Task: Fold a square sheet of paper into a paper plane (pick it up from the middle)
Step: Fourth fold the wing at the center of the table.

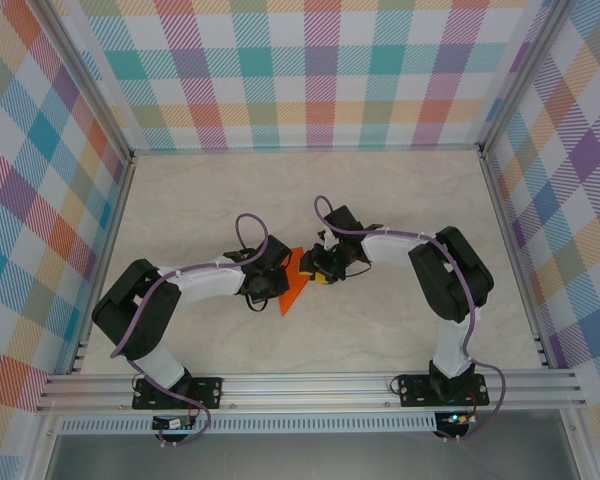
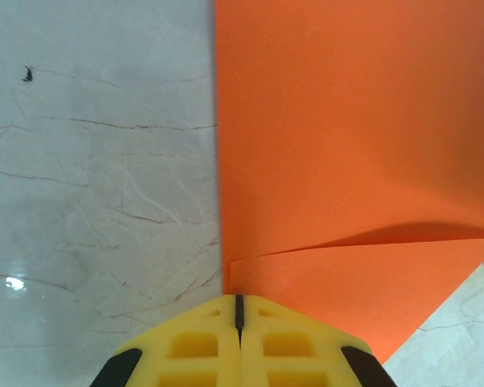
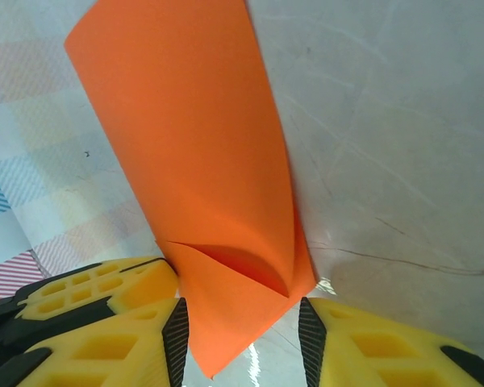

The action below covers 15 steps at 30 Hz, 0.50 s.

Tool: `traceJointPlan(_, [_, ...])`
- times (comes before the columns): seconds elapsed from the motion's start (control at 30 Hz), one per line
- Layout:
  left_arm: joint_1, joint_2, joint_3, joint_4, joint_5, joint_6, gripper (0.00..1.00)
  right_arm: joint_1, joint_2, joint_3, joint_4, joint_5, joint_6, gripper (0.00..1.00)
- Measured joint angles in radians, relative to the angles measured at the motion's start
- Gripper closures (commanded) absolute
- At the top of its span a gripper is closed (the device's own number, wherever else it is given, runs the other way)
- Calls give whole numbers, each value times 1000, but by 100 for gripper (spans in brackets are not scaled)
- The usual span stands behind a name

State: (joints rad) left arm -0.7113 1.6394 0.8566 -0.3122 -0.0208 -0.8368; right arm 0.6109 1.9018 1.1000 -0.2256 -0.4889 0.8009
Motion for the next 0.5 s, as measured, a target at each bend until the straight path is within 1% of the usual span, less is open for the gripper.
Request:
traceJointPlan(0.07, [0, 0, 0, 0, 0, 0, 100, 0, 2, 0, -1, 3, 0, 58])
traceJointPlan(0.23, [0, 0, 0, 0, 0, 0, 100, 0, 15, 0, 3, -5, 0, 63])
traceJointPlan(0.5, [0, 0, 0, 0, 0, 0, 100, 6, 43, 2, 55, -69, 0, 71])
